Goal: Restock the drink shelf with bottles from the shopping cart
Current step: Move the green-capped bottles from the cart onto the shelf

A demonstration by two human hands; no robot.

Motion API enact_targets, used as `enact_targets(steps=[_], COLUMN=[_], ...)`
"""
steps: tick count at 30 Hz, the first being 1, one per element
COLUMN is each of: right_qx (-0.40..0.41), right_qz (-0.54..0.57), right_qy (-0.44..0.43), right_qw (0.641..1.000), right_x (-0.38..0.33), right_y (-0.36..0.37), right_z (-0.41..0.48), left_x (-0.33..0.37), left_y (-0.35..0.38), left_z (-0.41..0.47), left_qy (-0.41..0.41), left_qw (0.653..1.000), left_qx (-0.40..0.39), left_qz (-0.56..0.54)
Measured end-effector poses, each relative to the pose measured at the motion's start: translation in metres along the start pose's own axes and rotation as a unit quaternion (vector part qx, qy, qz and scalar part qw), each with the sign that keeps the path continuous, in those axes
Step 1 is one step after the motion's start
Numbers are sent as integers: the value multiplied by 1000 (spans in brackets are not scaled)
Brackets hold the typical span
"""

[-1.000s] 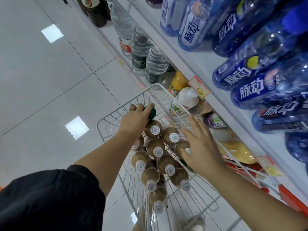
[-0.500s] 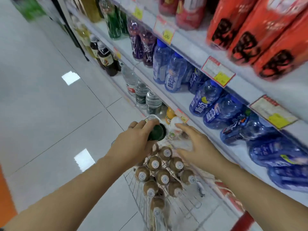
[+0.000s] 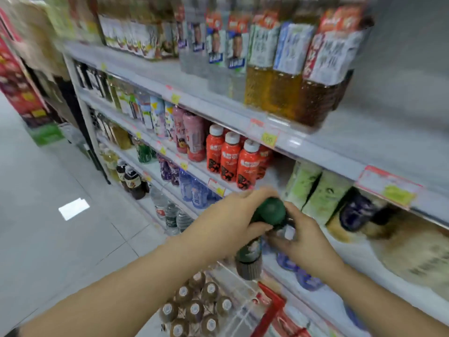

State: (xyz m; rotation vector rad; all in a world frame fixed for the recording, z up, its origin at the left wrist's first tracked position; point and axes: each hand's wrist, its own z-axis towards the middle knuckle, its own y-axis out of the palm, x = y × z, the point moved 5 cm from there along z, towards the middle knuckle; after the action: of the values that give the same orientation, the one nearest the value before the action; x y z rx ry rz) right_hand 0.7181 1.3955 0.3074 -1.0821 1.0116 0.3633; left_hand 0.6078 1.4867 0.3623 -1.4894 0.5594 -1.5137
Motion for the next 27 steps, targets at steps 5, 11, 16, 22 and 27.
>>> enact_targets(steps=[5,11,16,22,27], right_qx=[149,304,391,455,487], right_qz=[30,30,-56,-115,-129], right_qy=[-6,-66,-139,-89,-27], right_qw=[988,950,908,879,863], right_x=[-22,-56,-74,-49,-37], right_y=[-91,-193,-248,-280,-289], right_z=[-56,-137,-170,-151,-132], left_x=[100,212,267,279,276], left_y=[-21,-29,-29,-31,-41], left_z=[25,34,37,47,58], left_qy=[94,252,338,365,362], left_qw=[993,949,903,882,887], left_qx=[70,179,251,291,281], left_qz=[-24,-63,-88,-59,-51])
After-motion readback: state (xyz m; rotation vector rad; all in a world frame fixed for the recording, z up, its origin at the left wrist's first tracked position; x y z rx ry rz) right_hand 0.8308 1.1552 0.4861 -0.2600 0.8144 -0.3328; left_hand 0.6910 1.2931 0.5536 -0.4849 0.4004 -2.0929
